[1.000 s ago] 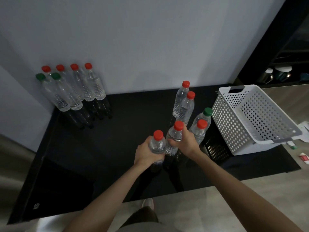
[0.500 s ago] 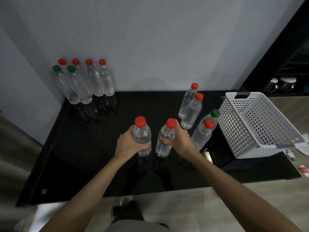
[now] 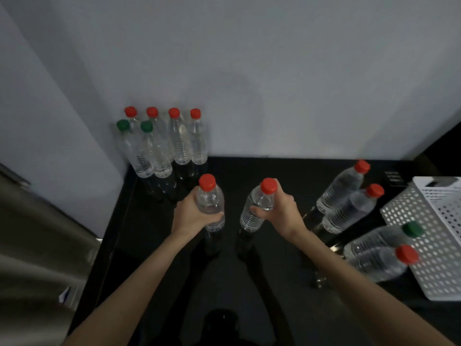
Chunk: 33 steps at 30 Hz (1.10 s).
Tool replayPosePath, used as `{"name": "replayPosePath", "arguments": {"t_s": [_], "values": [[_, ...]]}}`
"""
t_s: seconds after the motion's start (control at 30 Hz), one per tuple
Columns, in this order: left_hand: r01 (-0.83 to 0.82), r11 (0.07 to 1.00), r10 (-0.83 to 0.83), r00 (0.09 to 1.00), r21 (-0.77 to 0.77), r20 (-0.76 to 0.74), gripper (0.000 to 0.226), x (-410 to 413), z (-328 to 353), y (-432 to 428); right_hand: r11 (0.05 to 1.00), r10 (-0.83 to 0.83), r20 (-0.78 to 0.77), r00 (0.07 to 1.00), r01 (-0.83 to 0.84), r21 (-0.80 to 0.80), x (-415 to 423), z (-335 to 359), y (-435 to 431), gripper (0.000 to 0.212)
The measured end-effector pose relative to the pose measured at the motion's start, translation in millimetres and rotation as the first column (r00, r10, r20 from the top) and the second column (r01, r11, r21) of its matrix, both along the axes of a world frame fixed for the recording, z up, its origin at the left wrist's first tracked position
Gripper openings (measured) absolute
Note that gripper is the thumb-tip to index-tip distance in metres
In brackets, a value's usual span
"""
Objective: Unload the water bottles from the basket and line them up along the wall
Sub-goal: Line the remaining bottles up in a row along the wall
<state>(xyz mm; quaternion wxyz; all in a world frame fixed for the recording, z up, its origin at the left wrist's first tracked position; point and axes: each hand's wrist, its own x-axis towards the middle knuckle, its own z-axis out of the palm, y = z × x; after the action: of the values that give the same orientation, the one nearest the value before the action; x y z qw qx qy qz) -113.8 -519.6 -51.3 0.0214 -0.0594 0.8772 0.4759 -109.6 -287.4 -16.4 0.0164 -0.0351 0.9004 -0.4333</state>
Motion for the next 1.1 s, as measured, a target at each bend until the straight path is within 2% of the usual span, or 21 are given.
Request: {"name": "replayPosePath", "arguments": {"t_s": [0.17, 0.3, 0.47, 0.73, 0.97, 1.1], "values": [[0.025, 1.000, -0.025, 0.999, 0.012, 0.020, 0.056, -55.0, -5.7, -23.6, 0.997, -0.056, 0.029, 0.998, 0.057, -0.054, -51.2, -5.6, -24.2, 0.046], [0.013, 1.000, -0.013, 1.000, 0.028, 0.023, 0.061, -96.7, -14.4, -28.1, 0.996, -0.078, 0.033, 0.996, 0.079, -0.033, -90.0, -9.6, -36.0, 0.048], [0.003, 0.997, -0.002, 1.000, 0.079, -0.002, 0.056, -142.8, -18.3, -20.4, 0.997, -0.080, 0.022, 0.997, 0.080, -0.006, -136.2, -19.7, -39.4, 0.052], [-0.081, 0.988, 0.088, 0.995, 0.129, -0.047, 0.053, -199.6, -30.0, 3.0, 1.000, -0.025, -0.020, 0.999, 0.024, -0.011, -208.8, -33.0, -37.5, 0.048], [-0.029, 0.987, 0.046, 0.993, 0.159, -0.106, 0.046, -225.8, -49.5, 14.0, 0.997, 0.018, -0.008, 1.000, -0.018, -0.072, -243.7, -52.0, -32.5, 0.050], [-0.050, 0.971, 0.063, 0.997, 0.232, -0.050, 0.056, -231.4, -59.6, 18.8, 0.987, 0.075, 0.021, 0.997, -0.071, -0.146, -253.1, -53.6, -28.7, 0.053]]}}
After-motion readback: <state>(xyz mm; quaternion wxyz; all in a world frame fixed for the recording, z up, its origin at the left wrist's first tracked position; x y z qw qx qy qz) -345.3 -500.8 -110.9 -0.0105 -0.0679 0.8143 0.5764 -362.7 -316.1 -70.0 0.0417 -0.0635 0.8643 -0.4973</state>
